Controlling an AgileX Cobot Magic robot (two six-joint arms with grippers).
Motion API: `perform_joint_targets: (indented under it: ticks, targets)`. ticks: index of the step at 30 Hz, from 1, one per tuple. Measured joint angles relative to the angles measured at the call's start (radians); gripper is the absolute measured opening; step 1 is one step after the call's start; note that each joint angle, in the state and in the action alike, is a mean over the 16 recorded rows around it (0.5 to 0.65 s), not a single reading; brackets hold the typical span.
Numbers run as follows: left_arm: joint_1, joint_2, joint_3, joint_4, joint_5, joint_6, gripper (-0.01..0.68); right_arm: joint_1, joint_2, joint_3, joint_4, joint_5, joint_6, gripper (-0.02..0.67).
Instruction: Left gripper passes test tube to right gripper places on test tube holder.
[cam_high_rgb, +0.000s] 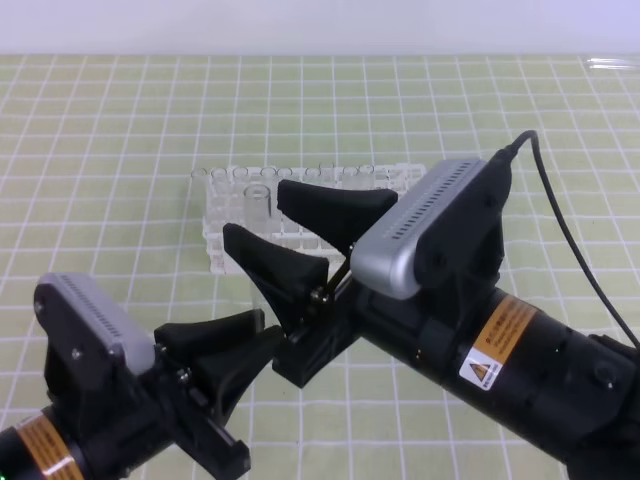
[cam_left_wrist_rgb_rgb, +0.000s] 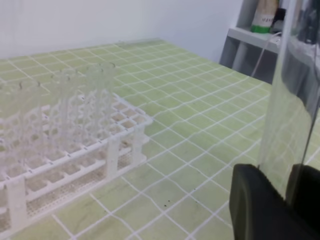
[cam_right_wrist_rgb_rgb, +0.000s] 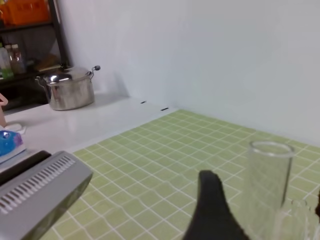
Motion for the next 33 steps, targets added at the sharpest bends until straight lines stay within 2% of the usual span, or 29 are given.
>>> perform_joint_targets:
  ticks: [14, 33]
  targets:
    - [0.000, 0.000, 0.001, 0.080, -0.027, -0.035, 0.070, -0.007, 0.030, -0.004, 0.014, -0.015, 0.000, 0.400]
    - [0.000, 0.000, 0.001, 0.114, -0.044, -0.067, 0.022, -0.008, 0.047, -0.044, 0.017, 0.021, 0.000, 0.398]
